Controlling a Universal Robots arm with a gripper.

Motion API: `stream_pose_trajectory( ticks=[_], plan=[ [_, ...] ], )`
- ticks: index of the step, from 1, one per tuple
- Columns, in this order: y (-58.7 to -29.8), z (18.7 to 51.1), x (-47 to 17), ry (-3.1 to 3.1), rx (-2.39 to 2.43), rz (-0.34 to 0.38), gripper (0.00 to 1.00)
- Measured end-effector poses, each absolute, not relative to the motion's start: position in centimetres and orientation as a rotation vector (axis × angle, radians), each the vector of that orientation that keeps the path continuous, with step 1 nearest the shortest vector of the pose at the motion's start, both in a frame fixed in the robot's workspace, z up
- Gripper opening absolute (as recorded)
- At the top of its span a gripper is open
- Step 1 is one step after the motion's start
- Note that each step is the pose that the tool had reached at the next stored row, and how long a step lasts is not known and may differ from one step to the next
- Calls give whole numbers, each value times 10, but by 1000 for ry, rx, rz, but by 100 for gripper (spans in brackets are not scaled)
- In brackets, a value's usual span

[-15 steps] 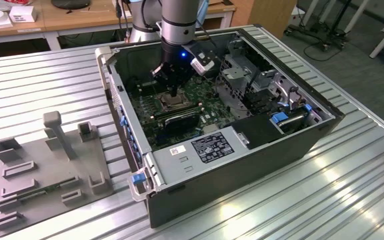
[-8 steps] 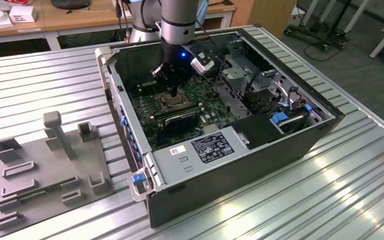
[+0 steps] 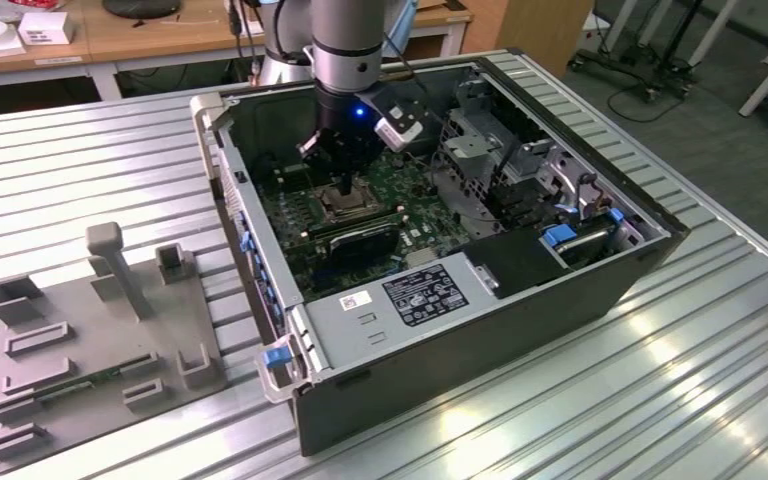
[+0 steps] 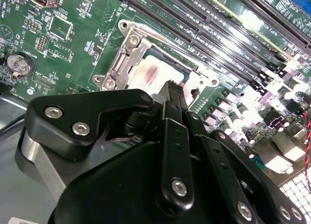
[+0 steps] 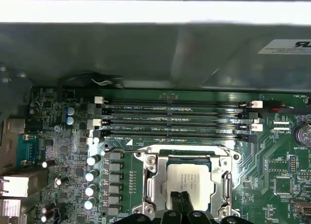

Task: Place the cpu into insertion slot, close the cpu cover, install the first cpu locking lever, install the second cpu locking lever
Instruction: 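Close the cpu cover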

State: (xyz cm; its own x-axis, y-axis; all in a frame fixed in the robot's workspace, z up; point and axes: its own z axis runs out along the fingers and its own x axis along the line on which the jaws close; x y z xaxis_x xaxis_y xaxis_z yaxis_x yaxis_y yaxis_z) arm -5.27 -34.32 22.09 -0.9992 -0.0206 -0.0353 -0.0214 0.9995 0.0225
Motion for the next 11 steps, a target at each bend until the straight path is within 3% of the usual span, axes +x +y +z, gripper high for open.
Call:
stream_pose_trajectory(
  ticks=[11],
  plan=[
    [-343,221,-53,3115,-33,36,10]
  ],
)
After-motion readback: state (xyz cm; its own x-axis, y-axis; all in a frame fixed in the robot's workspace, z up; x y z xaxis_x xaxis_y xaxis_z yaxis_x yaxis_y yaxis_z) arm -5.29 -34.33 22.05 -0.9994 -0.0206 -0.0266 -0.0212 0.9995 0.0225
